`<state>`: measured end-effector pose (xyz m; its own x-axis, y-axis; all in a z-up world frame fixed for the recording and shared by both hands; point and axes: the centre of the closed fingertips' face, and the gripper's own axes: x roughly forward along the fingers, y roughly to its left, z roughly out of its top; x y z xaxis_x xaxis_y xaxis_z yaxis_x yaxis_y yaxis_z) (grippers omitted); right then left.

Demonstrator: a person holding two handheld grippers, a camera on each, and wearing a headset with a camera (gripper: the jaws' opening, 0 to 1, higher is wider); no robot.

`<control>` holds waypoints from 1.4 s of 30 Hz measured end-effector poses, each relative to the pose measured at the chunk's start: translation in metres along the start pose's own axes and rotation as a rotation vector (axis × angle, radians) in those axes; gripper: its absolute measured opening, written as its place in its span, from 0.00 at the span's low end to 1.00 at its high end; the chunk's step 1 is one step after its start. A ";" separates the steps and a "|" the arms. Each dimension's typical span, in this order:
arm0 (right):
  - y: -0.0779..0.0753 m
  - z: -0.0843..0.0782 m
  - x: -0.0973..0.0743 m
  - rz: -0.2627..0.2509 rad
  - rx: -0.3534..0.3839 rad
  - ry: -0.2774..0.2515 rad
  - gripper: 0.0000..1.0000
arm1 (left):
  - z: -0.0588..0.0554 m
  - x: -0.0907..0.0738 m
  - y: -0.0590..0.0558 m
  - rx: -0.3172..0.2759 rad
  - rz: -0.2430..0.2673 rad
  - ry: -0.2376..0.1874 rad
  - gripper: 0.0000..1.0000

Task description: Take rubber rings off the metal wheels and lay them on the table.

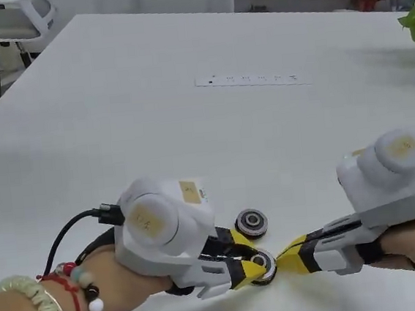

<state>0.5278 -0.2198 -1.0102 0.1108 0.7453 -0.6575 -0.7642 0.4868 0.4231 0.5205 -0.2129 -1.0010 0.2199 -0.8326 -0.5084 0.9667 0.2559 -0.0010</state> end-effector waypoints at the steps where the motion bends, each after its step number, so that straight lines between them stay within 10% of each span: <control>1: 0.001 0.002 -0.002 0.008 0.046 -0.009 0.00 | 0.000 0.000 0.000 -0.002 0.001 0.000 0.14; 24: 0.021 0.004 -0.001 0.066 0.097 -0.022 0.00 | 0.000 0.000 0.000 0.018 0.006 0.014 0.13; 30: 0.038 0.021 0.001 0.150 0.122 -0.088 0.00 | 0.000 0.000 0.001 0.017 0.009 0.012 0.13; 32: 0.031 0.014 0.003 0.082 0.014 -0.044 0.00 | 0.000 0.000 0.001 0.016 0.009 0.011 0.13; 42: 0.019 0.011 0.003 0.036 0.106 -0.031 0.00 | 0.000 -0.002 0.000 0.035 0.004 0.054 0.14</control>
<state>0.5206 -0.2033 -0.9969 0.1054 0.7760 -0.6218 -0.6967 0.5038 0.5107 0.5199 -0.2111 -0.9993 0.2177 -0.8036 -0.5539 0.9699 0.2415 0.0308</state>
